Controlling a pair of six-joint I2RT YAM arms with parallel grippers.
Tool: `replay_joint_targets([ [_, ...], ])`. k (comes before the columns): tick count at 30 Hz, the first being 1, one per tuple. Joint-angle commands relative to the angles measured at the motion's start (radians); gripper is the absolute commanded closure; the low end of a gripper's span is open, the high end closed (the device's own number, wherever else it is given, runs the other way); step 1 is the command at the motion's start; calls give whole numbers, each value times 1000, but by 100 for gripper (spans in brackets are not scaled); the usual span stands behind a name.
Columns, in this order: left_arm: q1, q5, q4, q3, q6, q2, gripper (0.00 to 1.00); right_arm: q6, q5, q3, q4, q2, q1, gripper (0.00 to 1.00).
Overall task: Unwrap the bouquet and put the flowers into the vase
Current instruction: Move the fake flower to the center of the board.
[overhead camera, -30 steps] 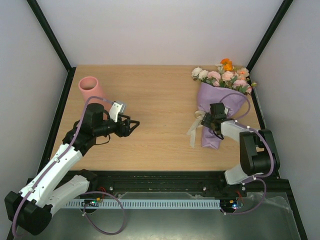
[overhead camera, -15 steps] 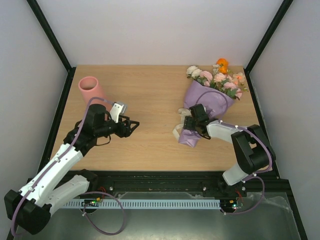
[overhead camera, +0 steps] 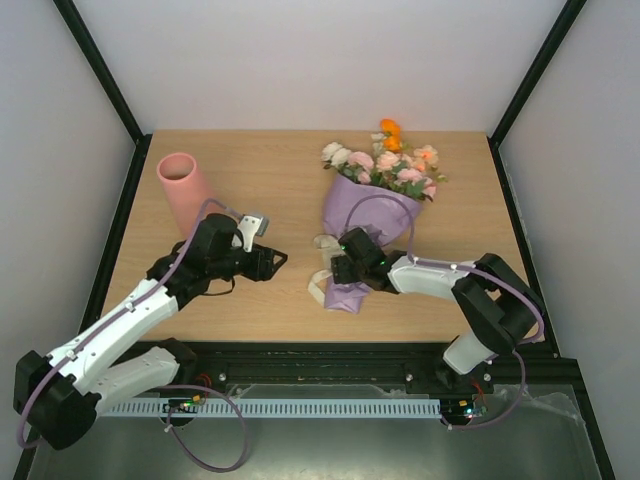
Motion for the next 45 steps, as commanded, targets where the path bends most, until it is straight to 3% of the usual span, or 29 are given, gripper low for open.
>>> replay_joint_targets([
  [1, -27, -41, 56, -51, -111, 26, 7, -71, -51, 7, 20, -27, 79, 21],
  [9, -112, -48, 213, -113, -190, 174, 23, -32, 5, -12, -37, -168, 84, 17],
  [13, -197, -80, 274, -116, -206, 282, 24, -17, 3, -33, -74, -259, 84, 14],
  [19, -275, -120, 436, -143, -261, 436, 34, 28, 71, -90, -110, -414, 84, 14],
  [26, -342, -290, 394, -60, -258, 604, 42, 78, 111, -176, -97, -551, 84, 13],
  [39, -344, -317, 413, -35, -267, 683, 54, 120, 130, -247, -42, -612, 84, 13],
  [45, -345, -326, 398, -37, -273, 658, 80, 127, 107, -263, -27, -605, 84, 13],
])
